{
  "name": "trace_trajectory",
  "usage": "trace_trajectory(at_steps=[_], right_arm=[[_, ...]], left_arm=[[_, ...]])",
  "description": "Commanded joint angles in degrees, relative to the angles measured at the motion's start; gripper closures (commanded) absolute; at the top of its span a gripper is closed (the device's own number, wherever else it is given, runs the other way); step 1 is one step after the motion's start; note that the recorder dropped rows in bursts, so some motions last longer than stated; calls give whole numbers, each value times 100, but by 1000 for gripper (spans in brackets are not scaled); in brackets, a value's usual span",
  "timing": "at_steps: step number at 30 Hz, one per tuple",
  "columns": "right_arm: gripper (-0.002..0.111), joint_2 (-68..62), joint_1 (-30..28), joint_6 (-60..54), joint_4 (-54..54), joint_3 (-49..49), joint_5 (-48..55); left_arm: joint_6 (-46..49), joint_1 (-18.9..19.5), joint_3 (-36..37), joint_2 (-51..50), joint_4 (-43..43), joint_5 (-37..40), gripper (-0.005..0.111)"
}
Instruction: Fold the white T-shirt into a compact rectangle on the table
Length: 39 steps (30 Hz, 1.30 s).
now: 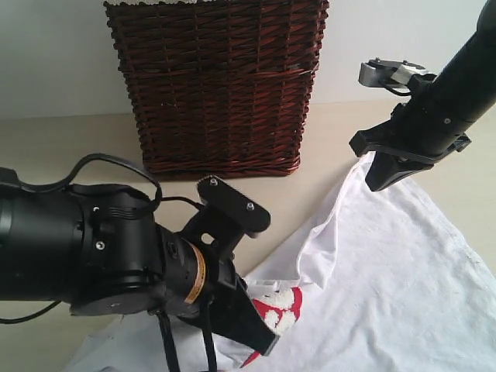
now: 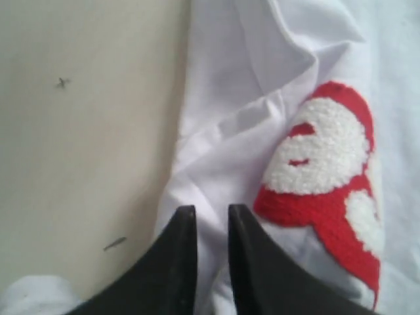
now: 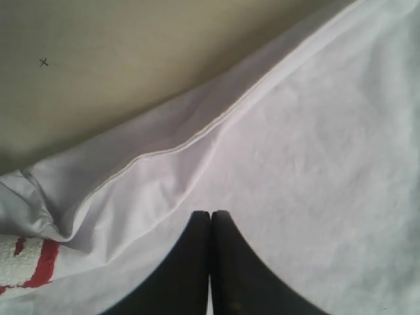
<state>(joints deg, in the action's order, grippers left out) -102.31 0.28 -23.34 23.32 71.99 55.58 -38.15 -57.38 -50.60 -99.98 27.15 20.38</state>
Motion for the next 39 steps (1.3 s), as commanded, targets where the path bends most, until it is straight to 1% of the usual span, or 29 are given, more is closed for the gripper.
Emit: trace_trajectory(at_steps=[1,3,4,5,6,7,8,10,12,13,18,20,24,27,28,29,30,32,33,34,35,37,39], right_arm=[[108,50,5,-70,34,38,-58],[108,50,5,-70,34,38,-58],[108,50,5,-70,34,38,-35],[108,50,5,-70,34,38,-21],[108,50,5,-70,34,38,1],[108,50,5,-70,34,38,12],[108,50,5,-70,34,38,12],[108,50,5,-70,34,38,12],[108,50,5,-70,34,38,0],[108,50,5,-87,34,38,-22],[108,50,5,-87,34,38,-81],[108,50,5,-98,34,38,-82],[108,50,5,-109,34,38,-105],[108,50,5,-109,34,38,-80],[108,50,5,-109,34,38,-80],[108,50,5,-109,34,38,-80],[108,50,5,-109,34,38,-80],[108,50,5,-109,34,38,-66],[108,50,5,-109,34,38,-20],[108,50,5,-109,34,38,24],[108,50,5,-109,34,38,47],[108,50,5,-109,34,38,56],[108,39,5,-109,6,38,68]], left_arm=[[1669,30,4,-281,-1606,17,83],[1760,30,4,-455,-1640,17,71],[1760,30,-6,-555,-1640,-10,62],[1774,30,-6,-602,-1640,-24,57],[1784,30,-6,-639,-1640,-24,53],[1798,30,-6,-649,-1640,18,53],[1827,15,-6,-649,-1640,64,55],[1827,4,-6,-608,-1640,144,70],[1827,4,-6,-520,-1691,169,89],[1883,4,-6,-415,-1703,169,105],[2142,-22,-6,91,-1727,211,107],[2273,-267,-6,265,-1740,376,107],[2290,-1295,-6,358,-1827,644,107],[2290,-1931,-6,358,-1900,633,107],[2290,-2085,-6,347,-1900,610,107],[2290,-2139,-6,347,-1847,576,106],[2280,-2166,-6,333,-1759,556,104],[2280,-2129,-6,295,-1629,556,93],[2268,-2046,-6,265,-1564,556,85],[2258,-1915,-6,206,-1533,568,73],[2256,-1696,-6,110,-1533,583,62],[2256,-1273,-6,-118,-1533,643,54],[2256,-1087,-6,-234,-1533,621,54]])
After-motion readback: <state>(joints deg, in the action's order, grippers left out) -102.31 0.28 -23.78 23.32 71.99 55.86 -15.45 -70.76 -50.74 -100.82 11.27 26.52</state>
